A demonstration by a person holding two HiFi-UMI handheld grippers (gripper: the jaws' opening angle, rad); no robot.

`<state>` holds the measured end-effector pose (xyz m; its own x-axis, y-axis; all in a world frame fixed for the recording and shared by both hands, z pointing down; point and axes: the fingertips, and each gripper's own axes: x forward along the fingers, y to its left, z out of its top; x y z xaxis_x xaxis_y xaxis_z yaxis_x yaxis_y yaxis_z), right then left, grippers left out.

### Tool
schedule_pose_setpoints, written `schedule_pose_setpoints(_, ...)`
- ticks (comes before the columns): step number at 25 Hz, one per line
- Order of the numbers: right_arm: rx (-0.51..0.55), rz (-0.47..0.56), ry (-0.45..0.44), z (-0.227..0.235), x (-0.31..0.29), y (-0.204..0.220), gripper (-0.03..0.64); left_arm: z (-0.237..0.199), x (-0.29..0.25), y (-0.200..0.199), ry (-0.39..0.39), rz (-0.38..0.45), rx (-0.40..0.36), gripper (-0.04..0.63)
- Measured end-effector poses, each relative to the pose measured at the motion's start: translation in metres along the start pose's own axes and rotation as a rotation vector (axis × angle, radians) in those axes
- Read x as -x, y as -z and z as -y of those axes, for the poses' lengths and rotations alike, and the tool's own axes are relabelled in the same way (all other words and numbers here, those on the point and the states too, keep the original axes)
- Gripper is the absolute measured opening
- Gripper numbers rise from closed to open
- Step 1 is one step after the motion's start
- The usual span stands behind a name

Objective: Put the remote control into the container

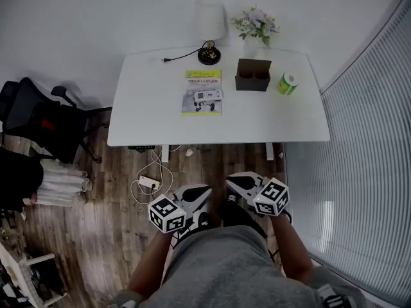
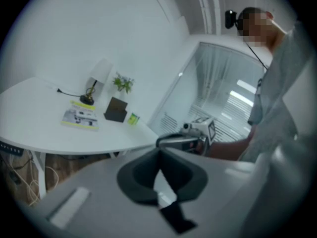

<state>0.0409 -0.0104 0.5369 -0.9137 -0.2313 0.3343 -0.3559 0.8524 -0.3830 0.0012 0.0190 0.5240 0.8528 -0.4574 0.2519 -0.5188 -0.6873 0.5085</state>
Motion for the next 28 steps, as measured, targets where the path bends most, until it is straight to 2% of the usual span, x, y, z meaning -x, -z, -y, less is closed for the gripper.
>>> schedule_pose_setpoints(10, 0.021, -0.015, -0.067, 0.062, 0.019, -0.027, 0.017, -0.013, -0.067, -0.029, -0.035, -0.015, 0.000, -0.005)
schedule_pose_setpoints(19, 0.028, -0.052, -0.123, 0.090, 0.040, -0.027, 0.017, -0.016, -0.110, -0.045, -0.075, 0.015, 0.022, -0.005)
schedule_pose_setpoints(28, 0.025, -0.060, -0.127, 0.110, 0.054, -0.024, 0.017, -0.014, -0.133, -0.051, -0.082, 0.016, 0.014, -0.005)
